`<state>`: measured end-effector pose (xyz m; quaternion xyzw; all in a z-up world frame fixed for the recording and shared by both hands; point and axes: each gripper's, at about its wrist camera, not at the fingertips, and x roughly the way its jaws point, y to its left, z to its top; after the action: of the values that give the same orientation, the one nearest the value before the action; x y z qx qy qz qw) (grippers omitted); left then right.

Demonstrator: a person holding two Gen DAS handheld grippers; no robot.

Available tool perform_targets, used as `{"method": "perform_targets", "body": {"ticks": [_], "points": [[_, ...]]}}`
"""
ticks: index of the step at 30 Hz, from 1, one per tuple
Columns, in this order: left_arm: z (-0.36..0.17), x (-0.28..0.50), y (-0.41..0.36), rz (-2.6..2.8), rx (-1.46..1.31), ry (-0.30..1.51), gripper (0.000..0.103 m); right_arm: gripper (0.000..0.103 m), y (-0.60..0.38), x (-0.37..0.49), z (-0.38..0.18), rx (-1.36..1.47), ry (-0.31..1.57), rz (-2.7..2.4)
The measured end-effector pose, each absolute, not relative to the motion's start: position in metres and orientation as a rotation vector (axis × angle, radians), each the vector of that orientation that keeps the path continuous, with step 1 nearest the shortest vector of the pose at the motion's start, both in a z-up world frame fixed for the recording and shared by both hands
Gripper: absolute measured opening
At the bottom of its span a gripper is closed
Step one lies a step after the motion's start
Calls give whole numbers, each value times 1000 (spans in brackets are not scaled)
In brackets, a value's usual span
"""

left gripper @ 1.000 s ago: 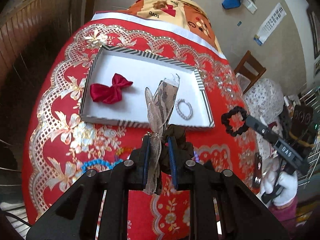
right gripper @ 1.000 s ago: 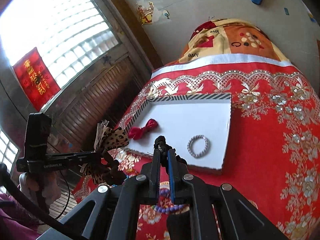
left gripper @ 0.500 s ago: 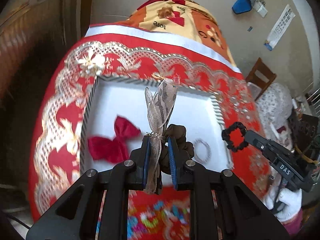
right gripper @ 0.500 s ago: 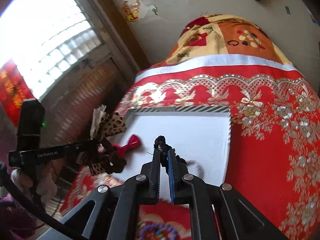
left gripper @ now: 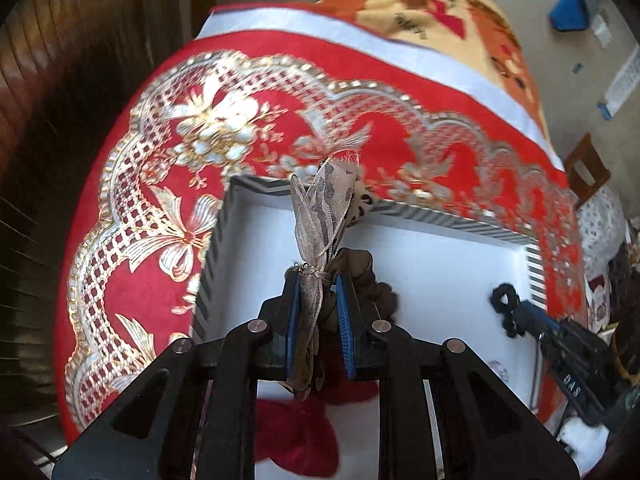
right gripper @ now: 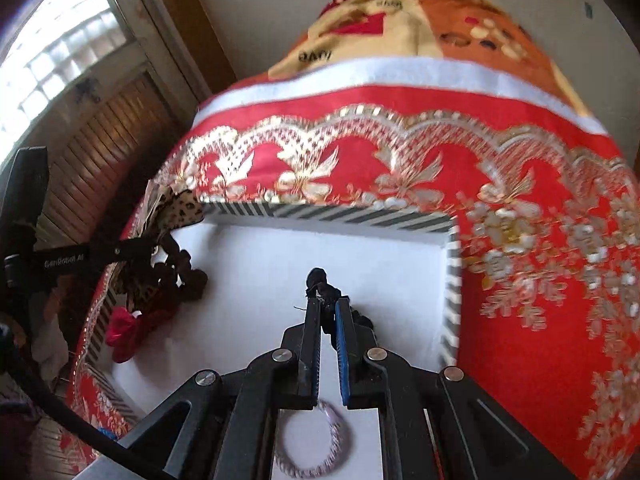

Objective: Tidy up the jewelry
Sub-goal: 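Carry the hair tie and scrunchie into the tray and open both grippers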

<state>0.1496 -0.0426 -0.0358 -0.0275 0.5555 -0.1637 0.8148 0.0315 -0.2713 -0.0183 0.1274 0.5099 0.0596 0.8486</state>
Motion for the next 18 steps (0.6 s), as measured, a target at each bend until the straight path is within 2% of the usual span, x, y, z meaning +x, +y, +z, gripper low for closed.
{"method": "perform_targets", "body": {"ticks": [3,5,8,10,18], "points": [[-44,154,-38,-334,-75,1204,18,6,-263,35,-33,274,1112,158],[-45,153,-36,-332,-80,1197,26,6,-261,36,-40,290,1135,173],[-44,151,-34,-345,-101,1180,38,14,-265,32,-40,305,1135,175],[-40,147,-30,-338,-106,1169,43,27,-270,28,-34,327,1118,179],[-18,114,-29,-310,-36,1098,44,32,-279,2,1,389,1048,164]]}}
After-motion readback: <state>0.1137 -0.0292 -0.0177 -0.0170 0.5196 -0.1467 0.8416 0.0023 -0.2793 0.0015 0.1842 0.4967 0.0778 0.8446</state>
